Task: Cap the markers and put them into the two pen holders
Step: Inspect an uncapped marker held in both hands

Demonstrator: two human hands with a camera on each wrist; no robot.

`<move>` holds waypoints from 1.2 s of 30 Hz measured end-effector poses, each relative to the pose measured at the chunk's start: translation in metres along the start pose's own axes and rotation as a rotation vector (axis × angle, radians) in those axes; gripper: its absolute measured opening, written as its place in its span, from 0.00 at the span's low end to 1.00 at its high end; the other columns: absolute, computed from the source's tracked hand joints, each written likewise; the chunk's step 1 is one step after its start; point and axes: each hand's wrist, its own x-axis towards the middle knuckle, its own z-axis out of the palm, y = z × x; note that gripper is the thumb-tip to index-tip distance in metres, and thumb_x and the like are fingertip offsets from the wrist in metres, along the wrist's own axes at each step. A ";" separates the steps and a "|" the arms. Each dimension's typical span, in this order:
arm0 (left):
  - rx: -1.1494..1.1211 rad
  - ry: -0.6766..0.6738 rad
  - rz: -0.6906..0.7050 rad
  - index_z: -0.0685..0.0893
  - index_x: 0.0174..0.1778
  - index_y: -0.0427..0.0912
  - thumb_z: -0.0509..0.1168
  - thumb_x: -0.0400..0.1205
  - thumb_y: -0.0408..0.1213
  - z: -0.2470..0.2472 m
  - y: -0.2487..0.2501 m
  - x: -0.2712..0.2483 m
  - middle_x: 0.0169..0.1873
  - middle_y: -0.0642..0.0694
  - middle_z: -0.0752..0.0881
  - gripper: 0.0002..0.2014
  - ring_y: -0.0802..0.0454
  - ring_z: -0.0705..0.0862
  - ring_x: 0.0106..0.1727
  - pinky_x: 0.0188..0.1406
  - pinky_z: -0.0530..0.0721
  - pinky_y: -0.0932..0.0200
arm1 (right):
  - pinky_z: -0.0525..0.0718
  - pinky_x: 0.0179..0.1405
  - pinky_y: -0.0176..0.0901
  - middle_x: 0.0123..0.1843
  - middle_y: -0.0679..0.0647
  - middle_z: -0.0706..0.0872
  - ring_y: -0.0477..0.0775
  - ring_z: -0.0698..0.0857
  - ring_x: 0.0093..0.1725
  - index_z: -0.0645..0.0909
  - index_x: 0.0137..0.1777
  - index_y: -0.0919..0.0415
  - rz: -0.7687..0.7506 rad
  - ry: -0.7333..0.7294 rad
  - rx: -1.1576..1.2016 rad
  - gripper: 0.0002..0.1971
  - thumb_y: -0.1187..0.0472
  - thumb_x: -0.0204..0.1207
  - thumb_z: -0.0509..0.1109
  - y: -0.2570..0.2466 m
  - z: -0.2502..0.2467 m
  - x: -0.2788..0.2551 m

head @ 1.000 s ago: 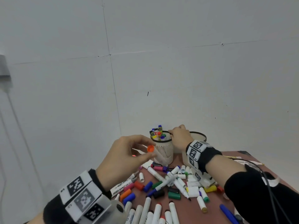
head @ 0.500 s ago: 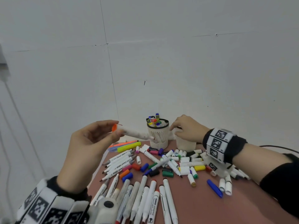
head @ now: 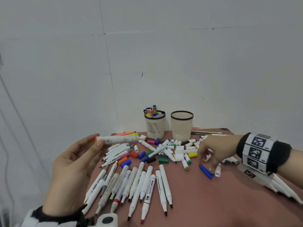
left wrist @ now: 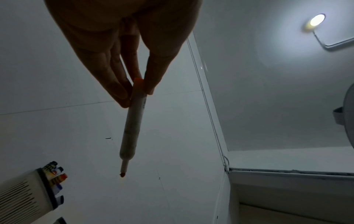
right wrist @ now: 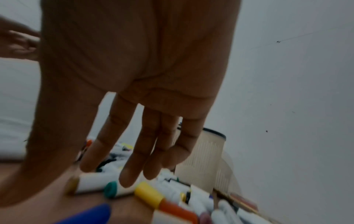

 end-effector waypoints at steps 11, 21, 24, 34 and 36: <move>-0.083 0.092 -0.053 0.84 0.48 0.37 0.66 0.76 0.27 -0.006 -0.002 -0.017 0.36 0.46 0.91 0.07 0.54 0.91 0.42 0.45 0.87 0.66 | 0.75 0.44 0.36 0.46 0.44 0.79 0.46 0.78 0.48 0.83 0.59 0.51 0.088 0.043 -0.175 0.14 0.59 0.73 0.72 -0.011 0.010 0.023; -0.116 0.110 -0.054 0.84 0.48 0.37 0.66 0.74 0.28 -0.014 0.002 -0.022 0.35 0.46 0.91 0.08 0.53 0.91 0.42 0.39 0.86 0.69 | 0.67 0.49 0.35 0.67 0.51 0.77 0.50 0.76 0.61 0.73 0.74 0.48 0.008 0.071 -0.139 0.26 0.53 0.76 0.72 -0.046 0.009 0.068; -0.120 0.127 -0.057 0.84 0.48 0.37 0.67 0.72 0.29 -0.019 0.004 -0.022 0.37 0.45 0.91 0.09 0.51 0.91 0.45 0.41 0.86 0.67 | 0.72 0.51 0.39 0.65 0.52 0.77 0.52 0.76 0.63 0.75 0.71 0.49 0.037 0.090 -0.189 0.22 0.57 0.76 0.71 -0.048 0.005 0.077; -0.161 0.191 -0.036 0.84 0.48 0.38 0.66 0.77 0.28 -0.034 0.002 -0.016 0.36 0.47 0.91 0.06 0.50 0.90 0.47 0.47 0.86 0.66 | 0.72 0.56 0.38 0.67 0.53 0.79 0.53 0.77 0.65 0.76 0.72 0.52 -0.099 0.173 -0.118 0.20 0.60 0.79 0.67 -0.088 -0.017 0.114; -0.165 0.203 -0.032 0.84 0.49 0.38 0.66 0.77 0.28 -0.037 0.002 -0.015 0.36 0.48 0.91 0.06 0.50 0.90 0.48 0.48 0.86 0.66 | 0.73 0.57 0.39 0.66 0.53 0.80 0.53 0.78 0.64 0.76 0.72 0.50 -0.127 0.124 -0.157 0.21 0.60 0.79 0.67 -0.098 -0.016 0.124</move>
